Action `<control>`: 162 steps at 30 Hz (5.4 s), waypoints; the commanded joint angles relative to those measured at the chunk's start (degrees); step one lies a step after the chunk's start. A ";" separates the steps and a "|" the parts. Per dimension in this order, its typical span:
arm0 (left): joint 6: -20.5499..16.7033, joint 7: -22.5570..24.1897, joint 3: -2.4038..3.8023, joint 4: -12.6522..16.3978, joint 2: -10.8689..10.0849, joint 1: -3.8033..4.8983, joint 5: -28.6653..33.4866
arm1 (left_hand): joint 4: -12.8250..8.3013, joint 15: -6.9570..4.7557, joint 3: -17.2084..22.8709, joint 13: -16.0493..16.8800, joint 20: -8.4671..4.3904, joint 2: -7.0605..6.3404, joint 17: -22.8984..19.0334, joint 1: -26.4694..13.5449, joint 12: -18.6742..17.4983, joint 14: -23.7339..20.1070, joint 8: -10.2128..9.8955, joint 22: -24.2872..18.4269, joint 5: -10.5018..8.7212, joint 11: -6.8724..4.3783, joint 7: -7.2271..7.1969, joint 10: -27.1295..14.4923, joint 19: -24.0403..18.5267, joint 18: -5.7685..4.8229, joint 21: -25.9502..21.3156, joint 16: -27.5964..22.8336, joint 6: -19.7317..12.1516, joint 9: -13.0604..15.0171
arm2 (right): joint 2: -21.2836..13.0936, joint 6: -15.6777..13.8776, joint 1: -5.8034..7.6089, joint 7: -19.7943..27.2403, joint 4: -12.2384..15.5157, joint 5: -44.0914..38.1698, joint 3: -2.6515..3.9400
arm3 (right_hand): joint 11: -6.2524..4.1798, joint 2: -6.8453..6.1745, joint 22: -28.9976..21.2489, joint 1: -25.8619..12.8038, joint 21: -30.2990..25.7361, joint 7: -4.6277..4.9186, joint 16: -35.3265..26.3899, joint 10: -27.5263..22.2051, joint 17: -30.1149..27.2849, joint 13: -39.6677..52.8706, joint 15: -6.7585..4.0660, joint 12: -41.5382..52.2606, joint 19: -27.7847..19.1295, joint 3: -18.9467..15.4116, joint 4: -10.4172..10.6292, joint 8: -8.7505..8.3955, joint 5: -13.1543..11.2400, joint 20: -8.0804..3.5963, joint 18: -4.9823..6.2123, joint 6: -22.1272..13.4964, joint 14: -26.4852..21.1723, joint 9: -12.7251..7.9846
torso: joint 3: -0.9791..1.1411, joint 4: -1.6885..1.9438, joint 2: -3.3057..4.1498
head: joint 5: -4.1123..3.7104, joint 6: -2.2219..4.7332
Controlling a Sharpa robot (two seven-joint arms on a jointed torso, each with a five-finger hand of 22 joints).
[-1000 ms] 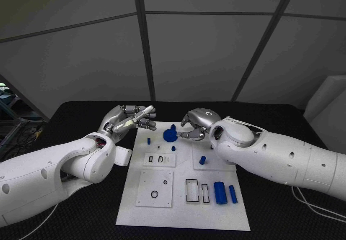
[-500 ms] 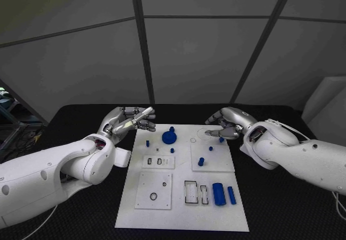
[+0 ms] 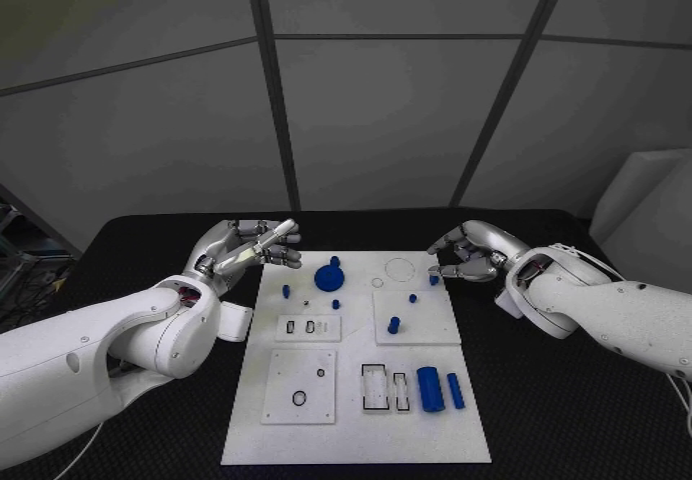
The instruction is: Assemble the parts on the task board
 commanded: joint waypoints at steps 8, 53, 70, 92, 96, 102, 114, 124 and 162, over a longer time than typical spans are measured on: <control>0.67 0.46 0.02 -0.38 0.09 -0.10 -0.41 | -0.23 0.05 -0.05 -0.06 0.32 0.35 0.07 -0.27 -0.25 -0.40 -0.26 0.03 0.22 0.21 0.06 -0.35 0.14 0.13 0.09 -0.35 -0.13 0.00 | 0.20 3.72 -0.70 2.17 -1.31 2.11 0.04 | 0.15 -0.02 4.19 0.22 -0.40 0.21 0.26 4.74 15.10 13.41 -0.09 -0.41 -0.37 -0.35 -0.41 -0.37 -0.45 0.14 0.23 -0.73 5.96 -0.11 | -0.17 0.02 -0.01 | 0.02 -0.34; 0.73 0.36 0.02 -0.72 0.08 -0.31 -0.41 | -0.28 0.04 -0.06 -0.04 0.33 0.35 0.14 -0.23 -0.25 -0.39 -0.25 0.02 0.21 0.19 0.03 -0.28 0.12 0.14 0.08 -0.45 -0.07 0.02 | 2.35 5.96 -2.20 0.22 -5.56 -0.22 0.04 | -0.12 2.73 4.82 0.89 -0.18 -0.20 0.26 5.16 15.10 13.99 -0.21 0.20 0.09 0.47 -1.33 1.24 -0.32 0.21 0.12 2.51 5.96 0.51 | -0.17 0.06 -0.08 | -0.13 -0.83; 0.81 0.31 0.02 -0.72 0.07 -0.38 -0.41 | -0.32 0.04 -0.06 -0.04 0.34 0.39 0.23 -0.22 -0.27 -0.38 -0.28 0.02 0.22 0.19 0.04 -0.27 0.11 0.14 0.08 -0.55 -0.05 0.02 | 2.42 -0.56 -2.22 0.65 -4.61 0.76 0.06 | -1.87 6.34 6.12 2.41 0.41 -2.10 0.26 5.71 15.10 14.72 -1.62 0.97 1.01 3.85 -2.72 2.73 -2.51 -1.08 -0.16 6.53 5.96 1.05 | -0.13 0.04 -0.12 | -0.20 -1.00; 0.94 0.02 0.03 -0.88 -0.25 -0.45 -0.40 | -0.32 0.05 -0.07 -0.03 0.35 0.42 0.29 -0.24 -0.30 -0.37 -0.31 0.01 0.21 0.20 0.04 -0.27 0.10 0.14 0.08 -0.62 -0.06 0.02 | 5.27 -2.85 -1.17 -9.49 9.77 0.34 2.10 | -1.61 7.03 6.15 2.26 0.41 -1.70 0.26 5.60 15.10 14.58 -1.51 0.81 1.01 5.81 -3.49 1.93 -1.76 -1.17 -0.17 5.70 5.96 0.75 | -0.69 -0.02 -1.16 | 1.26 -1.62; 0.89 0.08 0.03 -1.15 -0.21 -0.41 0.02 | -0.32 0.05 -0.08 -0.03 0.36 0.41 0.31 -0.25 -0.31 -0.38 -0.32 0.01 0.21 0.20 0.04 -0.28 0.09 0.14 0.08 -0.65 -0.06 0.02 | 8.80 -1.91 -1.12 -11.22 9.77 -2.31 2.01 | -1.59 7.06 6.16 2.16 0.41 -1.68 0.26 5.58 15.10 14.56 -1.49 0.79 1.02 5.87 -3.46 1.91 -1.80 -1.16 -0.18 5.71 5.96 0.75 | -0.84 0.15 -1.35 | 2.08 -2.03; 0.60 0.14 0.04 -1.81 -0.27 -0.24 0.93 | -0.32 0.05 -0.08 -0.03 0.36 0.41 0.31 -0.25 -0.31 -0.38 -0.32 0.01 0.21 0.20 0.04 -0.28 0.09 0.14 0.08 -0.65 -0.06 0.02 | 13.68 0.45 -1.10 -13.89 9.08 -6.47 0.65 | -1.55 7.00 6.08 1.96 0.37 -1.65 0.26 5.51 15.10 14.46 -1.45 0.67 0.96 5.94 -3.45 1.85 -1.94 -1.13 -0.16 5.68 5.96 0.73 | -1.09 0.40 -1.54 | 2.77 -2.63; 0.48 0.23 0.05 -2.67 -0.17 -0.05 1.20 | -0.32 0.05 -0.08 -0.03 0.36 0.41 0.31 -0.25 -0.31 -0.38 -0.32 0.01 0.21 0.20 0.04 -0.28 0.09 0.14 0.08 -0.65 -0.06 0.02 | 19.69 3.68 -1.81 -17.43 7.46 -12.43 -2.19 | -1.52 6.76 5.99 1.71 0.32 -1.63 0.26 5.41 15.10 14.32 -1.41 0.52 0.89 6.02 -3.53 1.79 -2.18 -1.08 -0.14 5.69 5.96 0.72 | -0.91 0.29 -1.45 | 3.95 -3.41; 0.50 0.18 0.05 -2.68 -0.12 -0.03 1.21 | -0.32 0.05 -0.08 -0.03 0.36 0.41 0.31 -0.25 -0.31 -0.38 -0.32 0.01 0.21 0.20 0.04 -0.28 0.09 0.14 0.08 -0.65 -0.06 0.02 | 20.74 4.43 -2.66 -18.59 6.88 -14.63 -2.67 | -1.52 6.36 5.99 1.51 0.31 -1.64 0.26 5.40 15.10 14.31 -1.37 0.51 0.89 6.14 -3.74 1.71 -1.95 -1.03 -0.13 5.73 5.96 0.70 | -0.91 0.30 -1.38 | 4.15 -3.95; 0.91 -0.08 0.05 -2.89 0.06 -0.03 1.21 | -0.32 0.07 -0.13 -0.02 0.38 0.45 0.40 -0.31 -0.32 -0.42 -0.35 0.00 0.21 0.19 0.02 -0.23 0.05 0.14 0.06 -0.82 -0.04 0.03 | 20.67 8.51 -3.75 -20.27 6.02 -17.10 -2.76 | -1.31 5.13 5.84 0.16 0.20 -1.37 0.26 5.23 15.10 14.10 -1.22 0.27 0.76 6.16 -3.83 1.26 -2.00 -0.90 -0.10 5.40 5.96 0.56 | -0.84 0.28 -1.45 | 4.32 -4.91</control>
